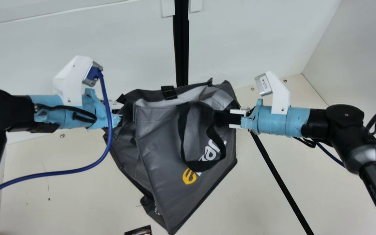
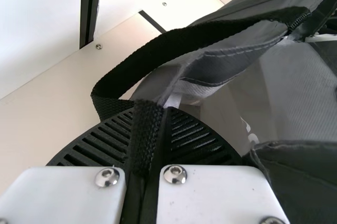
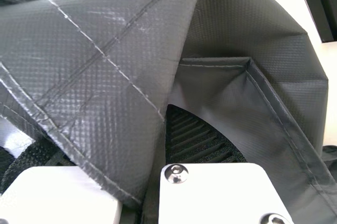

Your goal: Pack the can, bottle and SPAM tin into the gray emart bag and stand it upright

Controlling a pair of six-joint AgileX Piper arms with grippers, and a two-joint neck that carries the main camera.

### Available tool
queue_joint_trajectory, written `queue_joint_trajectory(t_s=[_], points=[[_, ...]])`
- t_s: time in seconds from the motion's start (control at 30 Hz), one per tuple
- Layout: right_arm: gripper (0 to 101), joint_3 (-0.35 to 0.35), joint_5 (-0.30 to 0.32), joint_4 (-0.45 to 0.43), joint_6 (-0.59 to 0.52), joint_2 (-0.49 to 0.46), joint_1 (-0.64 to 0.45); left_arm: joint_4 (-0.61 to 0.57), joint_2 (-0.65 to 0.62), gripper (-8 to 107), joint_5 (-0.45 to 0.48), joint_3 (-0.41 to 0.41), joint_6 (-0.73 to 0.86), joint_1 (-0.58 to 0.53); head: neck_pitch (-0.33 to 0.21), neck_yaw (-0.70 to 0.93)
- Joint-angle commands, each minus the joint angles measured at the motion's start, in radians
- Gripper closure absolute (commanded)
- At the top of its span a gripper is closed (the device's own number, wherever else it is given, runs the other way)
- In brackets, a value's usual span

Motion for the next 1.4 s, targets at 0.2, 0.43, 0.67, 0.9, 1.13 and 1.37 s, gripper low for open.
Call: queue_joint_trajectory(t_s=[0.2, 0.43, 0.67, 0.9, 1.13, 1.37], points=[[101, 0.017, 0.002, 0.013, 0.071, -0.058, -0.001, 0.010, -0.022, 107, -0.001, 0.005, -0.020, -0.013, -0.023, -0.002], [101, 0.021, 0.003, 0.012, 0.094, -0.079, -0.005, 0.014, -0.033, 107, -0.001, 0.013, -0.026, -0.023, -0.023, -0.002], [101, 0.021, 0.003, 0.011, 0.104, -0.080, -0.006, 0.014, -0.032, 107, 0.000, 0.014, -0.024, -0.024, -0.023, -0.002], [101, 0.021, 0.003, 0.011, 0.104, -0.080, -0.006, 0.014, -0.032, 100, 0.000, 0.014, -0.024, -0.024, -0.023, -0.002], [101, 0.021, 0.003, 0.011, 0.104, -0.080, -0.006, 0.014, -0.032, 77, 0.000, 0.014, -0.024, -0.024, -0.023, -0.002], [101, 0.021, 0.004, 0.012, 0.104, -0.080, -0.006, 0.012, -0.077, 53, -0.019, 0.081, -0.013, -0.029, -0.023, -0.002]])
